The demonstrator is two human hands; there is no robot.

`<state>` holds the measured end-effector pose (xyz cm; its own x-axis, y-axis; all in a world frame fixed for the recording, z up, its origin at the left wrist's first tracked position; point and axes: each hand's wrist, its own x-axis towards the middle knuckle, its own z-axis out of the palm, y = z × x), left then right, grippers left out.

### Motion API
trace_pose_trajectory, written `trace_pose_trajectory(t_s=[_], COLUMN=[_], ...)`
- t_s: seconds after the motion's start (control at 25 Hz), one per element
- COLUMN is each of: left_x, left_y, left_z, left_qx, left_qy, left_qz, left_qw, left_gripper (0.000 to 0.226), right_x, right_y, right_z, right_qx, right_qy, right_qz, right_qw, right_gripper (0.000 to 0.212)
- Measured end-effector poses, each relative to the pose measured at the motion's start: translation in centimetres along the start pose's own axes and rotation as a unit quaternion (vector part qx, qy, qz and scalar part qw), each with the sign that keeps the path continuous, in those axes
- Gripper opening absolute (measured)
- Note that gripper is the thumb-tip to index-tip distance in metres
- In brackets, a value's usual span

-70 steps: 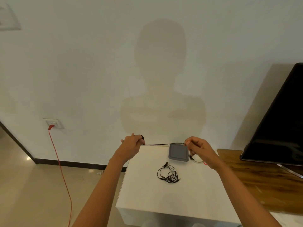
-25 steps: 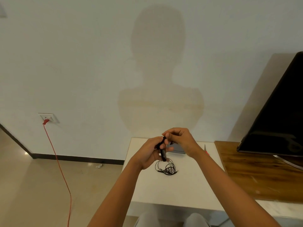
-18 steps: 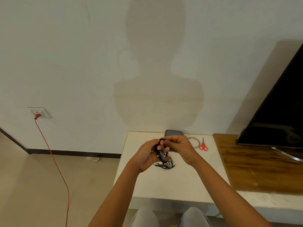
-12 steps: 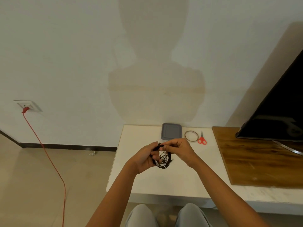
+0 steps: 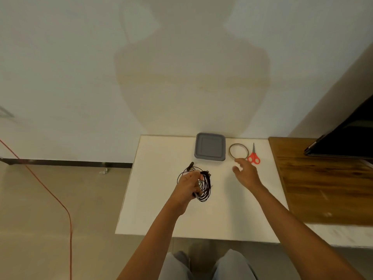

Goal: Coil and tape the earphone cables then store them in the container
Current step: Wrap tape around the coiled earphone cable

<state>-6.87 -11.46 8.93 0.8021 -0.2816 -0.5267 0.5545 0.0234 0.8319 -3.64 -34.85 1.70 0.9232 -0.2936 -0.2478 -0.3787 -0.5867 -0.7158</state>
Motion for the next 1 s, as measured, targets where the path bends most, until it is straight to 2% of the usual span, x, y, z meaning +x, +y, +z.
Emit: trace_pose_trajectory(t_s=[0.16, 0.28, 0.36, 0.52, 0.6, 0.68, 0.8, 0.88, 1.0], left_x=[2.5, 3.3, 3.6, 3.3, 2.9, 2.4, 1.4, 0.8, -0.2], left_y=[-1.8, -2.5, -2.6, -1.9, -1.4, -0.9, 0.2, 1.1, 2.0], left_z=[-0.3, -0.4, -0.4, -0.4, -0.6, -0.7, -0.7, -0.6, -0.2], left_qx=[-0.024, -0.032, -0.039, -0.041, -0.035, -0.026, -0.004, 0.029, 0.057], left_qy=[0.008, 0.01, 0.014, 0.027, 0.035, 0.051, 0.085, 0.101, 0.108], left_qz=[-0.013, -0.017, -0.022, -0.025, -0.015, 0.002, 0.019, 0.032, 0.09], left_qw=[1.0, 0.999, 0.999, 0.998, 0.999, 0.998, 0.996, 0.994, 0.988], left_gripper=[0.03, 0.031, 0.032, 0.029, 0.028, 0.029, 0.033, 0.032, 0.032], right_x=[4.8, 6.3, 5.6, 2.1, 0.2, -2.2, -5.9, -8.0, -10.3], right_y=[3.5, 4.7, 5.1, 4.4, 3.0, 0.3, -3.9, -5.9, -8.4], right_z=[0.6, 1.7, 2.5, 3.8, 3.8, 3.0, 1.4, 0.8, 0.2], right_qx=[-0.135, -0.196, -0.222, -0.262, -0.142, 0.064, 0.276, 0.35, 0.367], right_qy=[-0.085, -0.117, -0.067, 0.085, 0.117, 0.093, 0.029, -0.021, -0.086], right_qz=[0.01, 0.001, -0.014, -0.096, -0.094, -0.03, 0.045, 0.041, 0.019], right_qw=[0.987, 0.974, 0.973, 0.956, 0.979, 0.993, 0.96, 0.936, 0.926], right_gripper=[0.064, 0.067, 0.055, 0.006, 0.003, 0.002, 0.007, 0.012, 0.019])
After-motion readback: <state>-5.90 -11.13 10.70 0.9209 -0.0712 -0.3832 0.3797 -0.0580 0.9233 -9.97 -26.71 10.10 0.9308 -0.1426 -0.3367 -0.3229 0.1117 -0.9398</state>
